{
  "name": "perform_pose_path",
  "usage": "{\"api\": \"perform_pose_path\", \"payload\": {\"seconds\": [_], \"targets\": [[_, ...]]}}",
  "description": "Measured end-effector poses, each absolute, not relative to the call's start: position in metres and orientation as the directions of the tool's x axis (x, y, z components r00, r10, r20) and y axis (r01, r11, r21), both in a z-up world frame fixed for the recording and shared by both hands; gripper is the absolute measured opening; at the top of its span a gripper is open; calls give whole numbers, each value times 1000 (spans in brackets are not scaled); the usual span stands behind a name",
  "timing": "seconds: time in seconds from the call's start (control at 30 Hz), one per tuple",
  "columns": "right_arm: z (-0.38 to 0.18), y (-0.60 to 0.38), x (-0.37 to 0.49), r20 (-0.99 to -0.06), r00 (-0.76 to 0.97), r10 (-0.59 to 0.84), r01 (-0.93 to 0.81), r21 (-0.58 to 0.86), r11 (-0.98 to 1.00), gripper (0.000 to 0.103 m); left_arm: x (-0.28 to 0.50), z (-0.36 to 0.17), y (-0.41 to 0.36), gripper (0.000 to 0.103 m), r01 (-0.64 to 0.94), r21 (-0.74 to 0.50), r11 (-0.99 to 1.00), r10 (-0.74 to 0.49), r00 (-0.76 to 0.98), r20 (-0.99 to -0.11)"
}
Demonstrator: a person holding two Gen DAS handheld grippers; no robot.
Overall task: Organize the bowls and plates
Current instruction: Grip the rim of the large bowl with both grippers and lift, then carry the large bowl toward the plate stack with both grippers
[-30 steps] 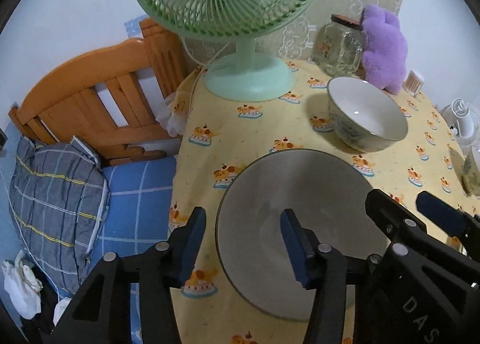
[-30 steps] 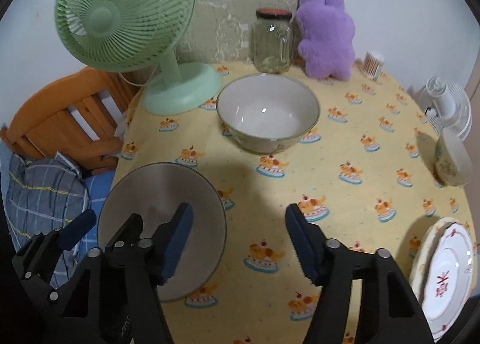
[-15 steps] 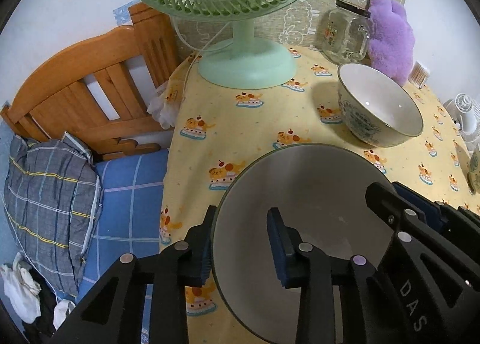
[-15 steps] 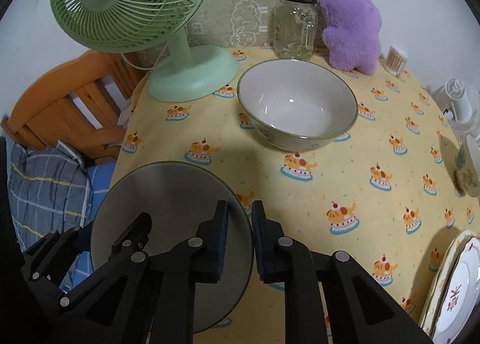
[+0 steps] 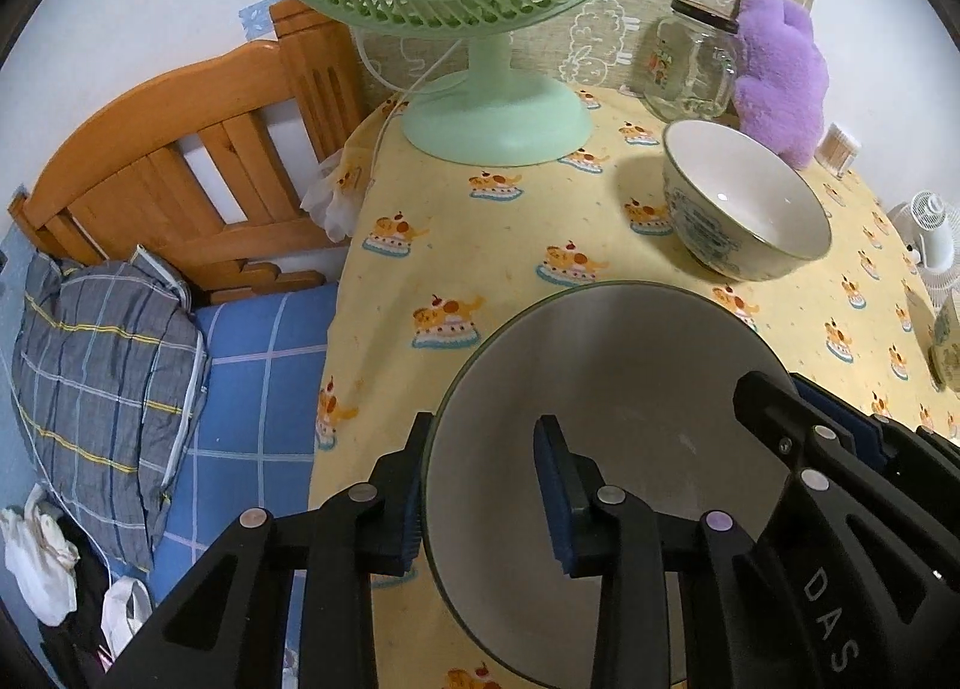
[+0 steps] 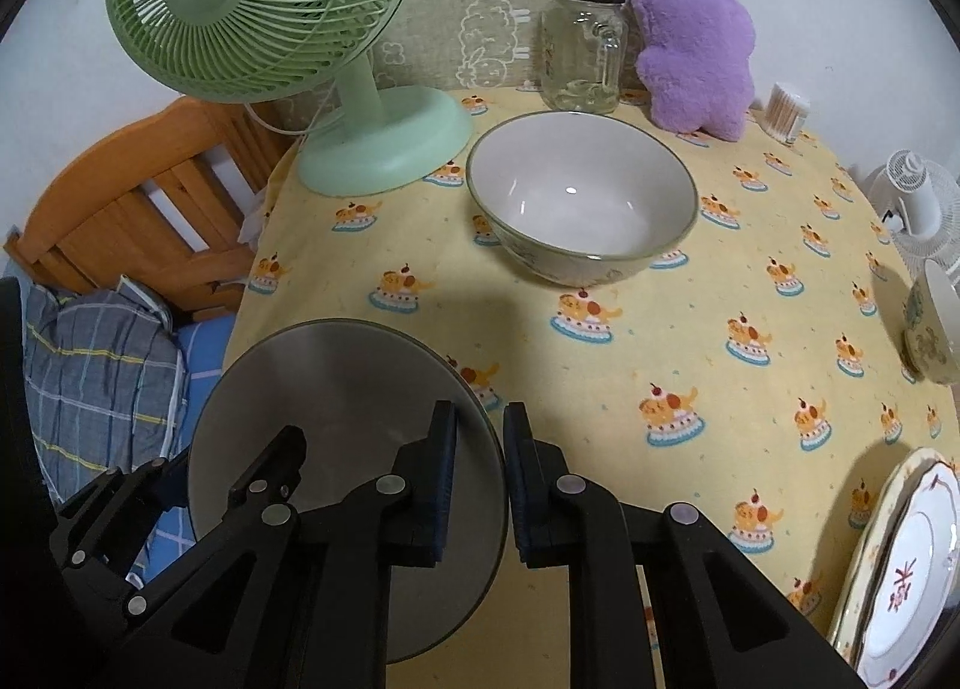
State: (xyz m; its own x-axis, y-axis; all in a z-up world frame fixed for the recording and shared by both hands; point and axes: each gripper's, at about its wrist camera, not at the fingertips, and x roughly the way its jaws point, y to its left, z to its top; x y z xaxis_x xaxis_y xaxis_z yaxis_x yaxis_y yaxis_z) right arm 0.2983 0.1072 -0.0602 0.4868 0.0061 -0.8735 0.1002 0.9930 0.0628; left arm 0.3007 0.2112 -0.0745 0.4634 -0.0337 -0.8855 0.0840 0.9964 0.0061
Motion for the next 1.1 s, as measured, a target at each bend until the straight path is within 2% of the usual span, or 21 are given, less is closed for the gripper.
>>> {"api": "perform_pose_path", "payload": {"seconds": [0.7, 1.1], "targets": [[-30, 59, 219, -861, 508, 26, 110, 95, 989, 19, 225, -41, 165, 32, 76, 23, 997, -19, 505, -863], [-28, 8, 173, -872, 489, 35, 73, 81, 994, 19, 179, -43, 113, 32, 43, 15, 999, -7, 476, -879]]}}
